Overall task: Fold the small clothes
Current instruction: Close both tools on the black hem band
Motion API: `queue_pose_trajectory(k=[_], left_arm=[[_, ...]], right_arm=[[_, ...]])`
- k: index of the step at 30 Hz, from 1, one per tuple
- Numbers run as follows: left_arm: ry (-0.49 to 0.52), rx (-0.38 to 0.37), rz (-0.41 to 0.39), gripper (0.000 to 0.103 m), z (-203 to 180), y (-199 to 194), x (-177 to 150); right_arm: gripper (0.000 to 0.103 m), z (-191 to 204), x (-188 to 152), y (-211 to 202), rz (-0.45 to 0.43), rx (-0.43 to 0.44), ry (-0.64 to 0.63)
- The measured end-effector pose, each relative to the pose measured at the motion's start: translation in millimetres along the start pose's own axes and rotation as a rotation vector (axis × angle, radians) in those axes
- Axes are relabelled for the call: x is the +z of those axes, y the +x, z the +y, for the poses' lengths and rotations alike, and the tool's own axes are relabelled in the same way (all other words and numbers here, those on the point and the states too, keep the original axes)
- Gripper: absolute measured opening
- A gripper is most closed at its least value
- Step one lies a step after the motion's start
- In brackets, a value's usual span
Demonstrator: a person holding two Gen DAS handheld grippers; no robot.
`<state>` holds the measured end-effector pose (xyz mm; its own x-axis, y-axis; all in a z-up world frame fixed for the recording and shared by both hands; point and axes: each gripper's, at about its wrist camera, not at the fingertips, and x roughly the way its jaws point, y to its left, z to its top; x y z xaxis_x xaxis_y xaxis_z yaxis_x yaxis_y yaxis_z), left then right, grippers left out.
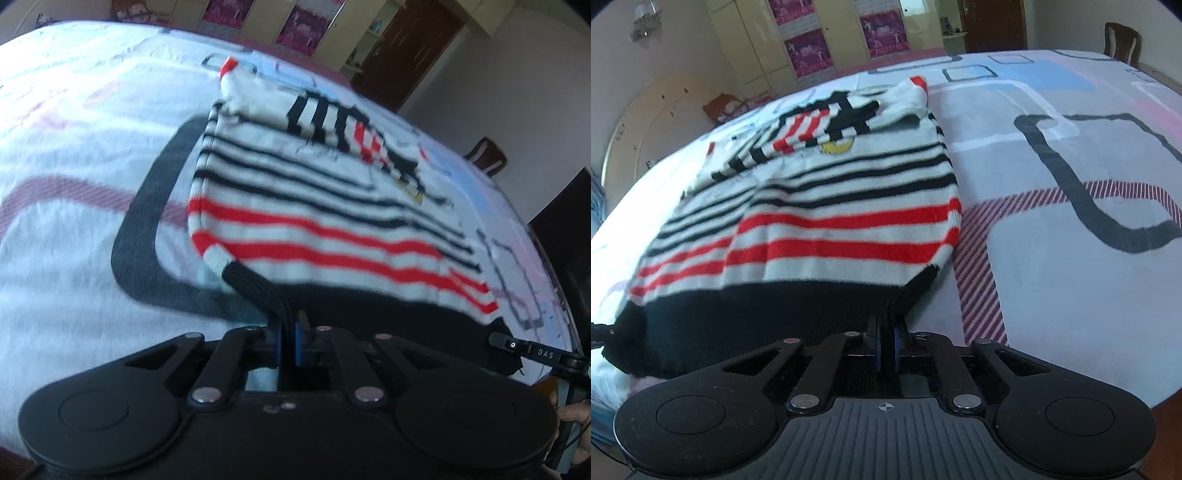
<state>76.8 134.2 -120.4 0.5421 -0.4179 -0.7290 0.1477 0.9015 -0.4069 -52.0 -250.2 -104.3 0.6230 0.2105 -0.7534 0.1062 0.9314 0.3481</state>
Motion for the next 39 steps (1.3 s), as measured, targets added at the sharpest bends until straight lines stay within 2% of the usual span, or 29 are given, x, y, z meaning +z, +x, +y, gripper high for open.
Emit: queue_pose_trajectory(k=[7, 17, 27, 34, 39], left_arm=[[0.027, -0.027, -0.100, 0.006, -13, -9, 41], [0.020, -0.009, -0.230, 0.006, -24, 8, 106], [0.018, 0.030, -0.318, 0.006, -36, 53, 180], [0.008, 0.068, -0.324, 0.006, -36, 94, 226], [-0.007, 0.089, -0.291, 0.006, -33, 128, 253]], right_arm=[[0.006, 9, 42, -15, -0.113, 0.053, -0.009], [0.005, 8, 120, 1, -0.212, 0.100, -0.021], [0.006, 0, 206, 64, -0.257, 0.144, 0.014], [0.006, -12, 257, 115, -0.254, 0.160, 0.057], [0.005, -21, 284, 150, -0.230, 0.149, 0.074]])
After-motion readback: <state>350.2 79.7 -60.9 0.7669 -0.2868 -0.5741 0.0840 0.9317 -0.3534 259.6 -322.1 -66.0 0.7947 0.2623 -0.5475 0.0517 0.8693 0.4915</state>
